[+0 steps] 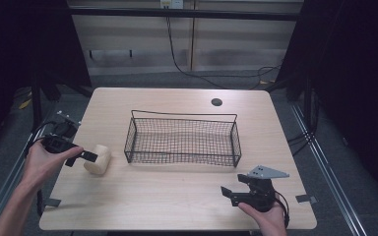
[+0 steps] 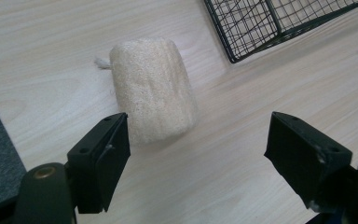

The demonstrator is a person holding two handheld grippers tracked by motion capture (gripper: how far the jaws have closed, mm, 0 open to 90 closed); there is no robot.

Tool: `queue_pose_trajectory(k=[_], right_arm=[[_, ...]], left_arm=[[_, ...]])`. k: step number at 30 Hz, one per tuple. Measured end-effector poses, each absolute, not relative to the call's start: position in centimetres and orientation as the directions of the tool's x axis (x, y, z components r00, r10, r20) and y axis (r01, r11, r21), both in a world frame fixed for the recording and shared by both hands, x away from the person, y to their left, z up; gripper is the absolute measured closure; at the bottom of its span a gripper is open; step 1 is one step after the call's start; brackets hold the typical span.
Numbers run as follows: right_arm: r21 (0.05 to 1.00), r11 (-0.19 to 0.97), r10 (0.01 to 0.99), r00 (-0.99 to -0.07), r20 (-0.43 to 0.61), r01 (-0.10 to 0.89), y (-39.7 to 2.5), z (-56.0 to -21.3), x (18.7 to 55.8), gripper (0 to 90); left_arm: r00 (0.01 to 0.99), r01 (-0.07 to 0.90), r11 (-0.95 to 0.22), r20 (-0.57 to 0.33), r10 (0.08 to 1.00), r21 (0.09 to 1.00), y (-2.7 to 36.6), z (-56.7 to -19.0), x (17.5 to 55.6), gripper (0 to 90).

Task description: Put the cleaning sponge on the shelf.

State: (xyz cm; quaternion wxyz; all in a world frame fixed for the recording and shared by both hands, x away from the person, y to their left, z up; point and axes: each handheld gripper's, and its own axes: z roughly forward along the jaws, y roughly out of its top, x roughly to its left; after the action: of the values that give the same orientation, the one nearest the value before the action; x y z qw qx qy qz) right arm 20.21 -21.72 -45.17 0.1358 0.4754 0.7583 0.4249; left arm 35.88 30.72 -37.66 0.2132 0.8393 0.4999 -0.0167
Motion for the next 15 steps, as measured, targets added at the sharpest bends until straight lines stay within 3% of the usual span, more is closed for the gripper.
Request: queue_pose_trajectory(k=[15], right_arm=[[0.767,0.191,0.836,-0.511,0.200,0.613,-21.6,-45.3,20.3,21.4]], left_arm=[[0.441,0.894,-0.404,-0.224,0.869,0.193,30.0,-39.1,38.4,19.4]])
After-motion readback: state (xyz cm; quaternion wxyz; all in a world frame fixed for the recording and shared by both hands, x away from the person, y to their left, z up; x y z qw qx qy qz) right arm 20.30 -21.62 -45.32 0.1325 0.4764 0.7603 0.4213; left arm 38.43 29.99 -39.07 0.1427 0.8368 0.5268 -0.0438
